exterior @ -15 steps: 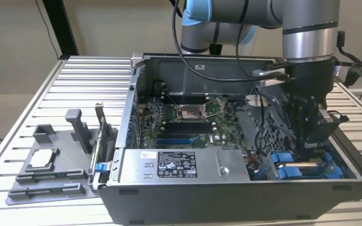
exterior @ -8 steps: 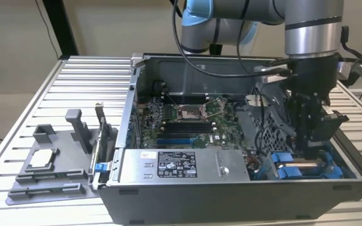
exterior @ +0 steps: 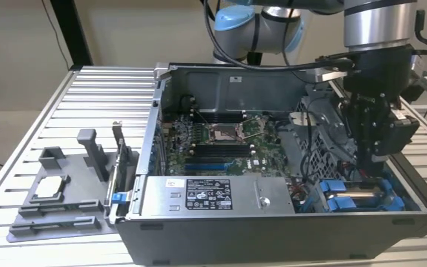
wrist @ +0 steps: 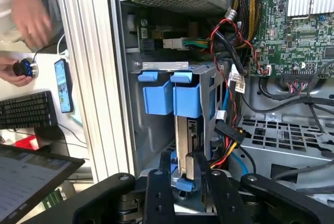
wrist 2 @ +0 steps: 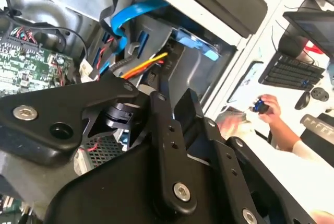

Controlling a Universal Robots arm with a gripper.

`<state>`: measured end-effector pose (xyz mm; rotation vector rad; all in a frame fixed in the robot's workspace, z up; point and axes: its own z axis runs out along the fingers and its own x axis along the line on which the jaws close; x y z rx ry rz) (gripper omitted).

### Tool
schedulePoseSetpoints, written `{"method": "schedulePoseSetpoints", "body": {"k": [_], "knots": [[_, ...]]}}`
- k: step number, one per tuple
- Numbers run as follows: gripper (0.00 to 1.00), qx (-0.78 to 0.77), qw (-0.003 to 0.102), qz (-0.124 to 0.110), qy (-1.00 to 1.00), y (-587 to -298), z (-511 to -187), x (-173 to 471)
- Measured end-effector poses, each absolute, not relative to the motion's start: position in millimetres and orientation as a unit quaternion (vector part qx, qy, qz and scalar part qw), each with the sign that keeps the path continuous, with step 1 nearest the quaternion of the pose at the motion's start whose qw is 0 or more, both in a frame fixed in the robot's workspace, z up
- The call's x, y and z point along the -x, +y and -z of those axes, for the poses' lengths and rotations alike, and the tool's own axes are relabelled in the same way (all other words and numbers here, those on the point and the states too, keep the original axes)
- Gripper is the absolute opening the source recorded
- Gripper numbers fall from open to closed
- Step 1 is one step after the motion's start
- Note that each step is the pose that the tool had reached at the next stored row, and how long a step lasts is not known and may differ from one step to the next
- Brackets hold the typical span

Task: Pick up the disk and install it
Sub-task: 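Insert the first disk wire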

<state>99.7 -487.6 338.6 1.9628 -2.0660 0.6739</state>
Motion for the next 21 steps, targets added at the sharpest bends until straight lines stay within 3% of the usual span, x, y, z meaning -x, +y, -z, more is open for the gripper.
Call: {"method": "schedulePoseSetpoints", "body": {"k": [1,2,11,21], "knots": [[1.0,-0.666,0.107,-0.229,-0.702,-487.6,-339.7,-99.7],[0.0,-0.666,0.106,-0.229,-0.702,-487.6,-339.9,-99.7],[0.0,-0.671,0.067,-0.187,-0.714,-488.4,-342.6,-99.7],[0.0,-0.672,0.052,-0.171,-0.718,-492.1,-363.0,-99.7]]}}
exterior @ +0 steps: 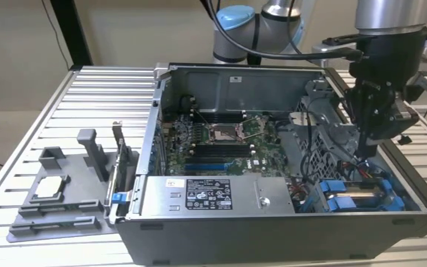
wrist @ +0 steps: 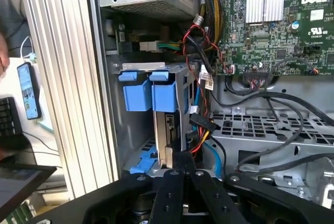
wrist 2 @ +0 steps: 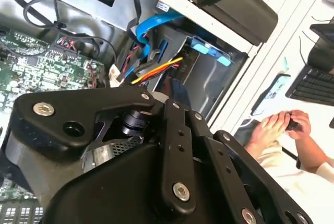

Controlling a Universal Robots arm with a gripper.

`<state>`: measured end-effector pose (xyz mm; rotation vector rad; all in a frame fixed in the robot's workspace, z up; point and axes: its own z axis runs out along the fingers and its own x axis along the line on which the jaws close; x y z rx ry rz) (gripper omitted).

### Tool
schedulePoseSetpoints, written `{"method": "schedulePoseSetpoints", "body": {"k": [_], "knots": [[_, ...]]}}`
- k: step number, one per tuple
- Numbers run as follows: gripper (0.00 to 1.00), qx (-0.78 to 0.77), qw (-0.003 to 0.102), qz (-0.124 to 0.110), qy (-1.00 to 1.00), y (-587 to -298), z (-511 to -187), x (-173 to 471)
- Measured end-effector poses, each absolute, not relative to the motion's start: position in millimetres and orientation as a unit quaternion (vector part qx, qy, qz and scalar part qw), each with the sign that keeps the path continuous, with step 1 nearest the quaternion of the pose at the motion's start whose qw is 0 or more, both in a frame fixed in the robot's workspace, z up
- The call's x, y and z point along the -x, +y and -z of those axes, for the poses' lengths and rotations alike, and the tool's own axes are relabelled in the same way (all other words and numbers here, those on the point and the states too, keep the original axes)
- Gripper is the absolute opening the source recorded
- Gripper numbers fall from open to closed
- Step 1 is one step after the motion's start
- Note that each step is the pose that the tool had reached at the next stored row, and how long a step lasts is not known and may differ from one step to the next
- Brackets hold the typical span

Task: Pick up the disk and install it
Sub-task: 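Insert the first disk wire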

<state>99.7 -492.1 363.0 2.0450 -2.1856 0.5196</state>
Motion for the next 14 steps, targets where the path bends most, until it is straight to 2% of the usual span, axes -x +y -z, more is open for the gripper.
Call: {"method": "schedulePoseSetpoints", "body": {"k": [8,14], "knots": [[0.0,-0.673,0.04,-0.159,-0.721,-494.9,-379.9,-99.7],[0.0,-0.673,0.003,-0.12,-0.729,-495.0,-379.9,-99.7]]}}
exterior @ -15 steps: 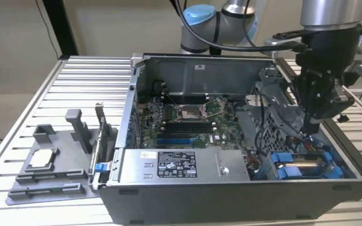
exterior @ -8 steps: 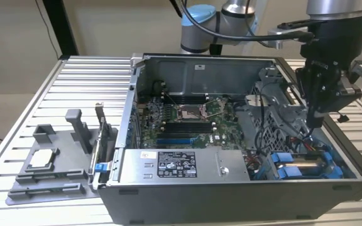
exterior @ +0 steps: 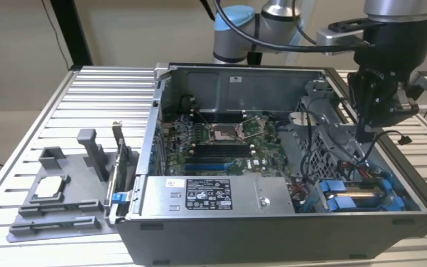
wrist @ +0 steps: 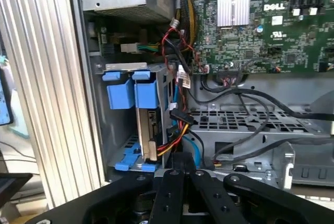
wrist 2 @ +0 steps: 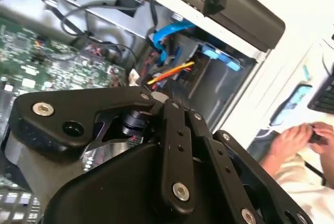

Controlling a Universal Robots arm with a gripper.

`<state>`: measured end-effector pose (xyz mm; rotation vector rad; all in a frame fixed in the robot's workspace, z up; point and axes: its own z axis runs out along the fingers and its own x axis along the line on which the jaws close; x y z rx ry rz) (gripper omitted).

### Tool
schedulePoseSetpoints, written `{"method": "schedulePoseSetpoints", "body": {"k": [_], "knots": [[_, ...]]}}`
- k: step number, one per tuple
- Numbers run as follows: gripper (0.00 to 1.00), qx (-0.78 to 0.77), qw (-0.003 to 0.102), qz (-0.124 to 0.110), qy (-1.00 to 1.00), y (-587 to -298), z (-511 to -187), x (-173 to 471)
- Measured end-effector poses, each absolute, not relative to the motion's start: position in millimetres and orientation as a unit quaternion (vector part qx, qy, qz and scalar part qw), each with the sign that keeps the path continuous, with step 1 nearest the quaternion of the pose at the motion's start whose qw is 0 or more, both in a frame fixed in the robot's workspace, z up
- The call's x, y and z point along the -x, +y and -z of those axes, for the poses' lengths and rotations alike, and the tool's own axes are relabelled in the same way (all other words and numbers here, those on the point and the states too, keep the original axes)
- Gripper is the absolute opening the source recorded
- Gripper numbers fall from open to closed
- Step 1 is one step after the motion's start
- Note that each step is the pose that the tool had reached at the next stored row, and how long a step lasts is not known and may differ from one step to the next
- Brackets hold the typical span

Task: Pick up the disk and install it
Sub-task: 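Insert the first disk wire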

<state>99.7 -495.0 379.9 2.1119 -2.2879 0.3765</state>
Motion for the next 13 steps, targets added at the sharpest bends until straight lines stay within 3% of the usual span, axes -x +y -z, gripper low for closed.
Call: {"method": "schedulePoseSetpoints", "body": {"k": [7,13], "knots": [[0.0,-0.671,-0.041,-0.074,-0.736,-495.0,-380.0,-99.7],[0.0,-0.669,-0.063,-0.049,-0.739,-499.5,-384.0,-102.4]]}}
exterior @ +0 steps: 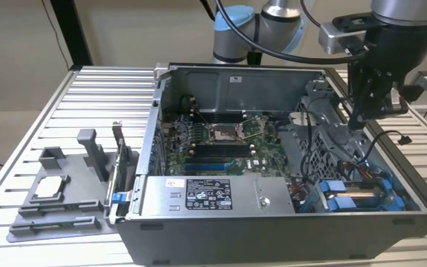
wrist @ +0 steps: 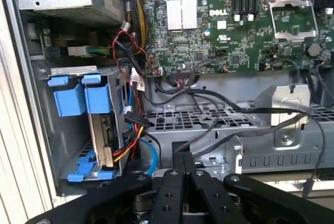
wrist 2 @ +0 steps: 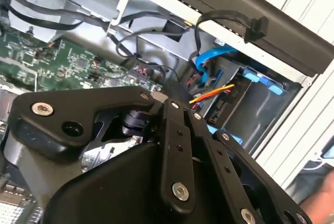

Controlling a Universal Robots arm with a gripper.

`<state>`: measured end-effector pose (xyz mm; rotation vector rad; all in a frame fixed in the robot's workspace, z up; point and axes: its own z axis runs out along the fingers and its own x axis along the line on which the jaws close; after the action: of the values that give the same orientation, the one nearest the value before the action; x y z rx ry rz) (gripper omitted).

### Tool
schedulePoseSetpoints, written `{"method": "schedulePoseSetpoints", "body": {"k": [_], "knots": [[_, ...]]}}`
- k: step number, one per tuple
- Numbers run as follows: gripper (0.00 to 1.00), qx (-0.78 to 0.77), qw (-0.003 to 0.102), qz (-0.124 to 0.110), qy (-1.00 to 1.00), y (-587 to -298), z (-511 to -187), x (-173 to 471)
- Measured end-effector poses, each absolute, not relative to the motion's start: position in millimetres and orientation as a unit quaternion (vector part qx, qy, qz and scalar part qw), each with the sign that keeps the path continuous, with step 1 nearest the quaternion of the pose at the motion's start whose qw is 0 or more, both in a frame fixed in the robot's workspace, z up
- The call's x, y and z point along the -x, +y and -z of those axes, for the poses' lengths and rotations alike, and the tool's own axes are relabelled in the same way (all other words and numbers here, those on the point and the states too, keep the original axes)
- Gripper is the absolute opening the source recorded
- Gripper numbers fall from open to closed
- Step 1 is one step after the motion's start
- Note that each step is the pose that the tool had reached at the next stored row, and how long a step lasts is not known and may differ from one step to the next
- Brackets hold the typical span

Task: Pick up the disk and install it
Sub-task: 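Insert the first disk wire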

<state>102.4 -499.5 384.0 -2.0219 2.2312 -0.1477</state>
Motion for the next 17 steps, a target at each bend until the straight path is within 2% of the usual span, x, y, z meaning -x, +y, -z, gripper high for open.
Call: {"method": "schedulePoseSetpoints", "body": {"k": [3,12,17], "knots": [[0.0,0.669,0.069,0.042,0.739,-503.4,-387.6,-104.4],[0.0,0.669,0.056,0.027,0.74,-525.5,-388.0,-111.9],[0.0,0.667,0.074,0.004,0.741,-530.9,-388.9,-113.3]]}}
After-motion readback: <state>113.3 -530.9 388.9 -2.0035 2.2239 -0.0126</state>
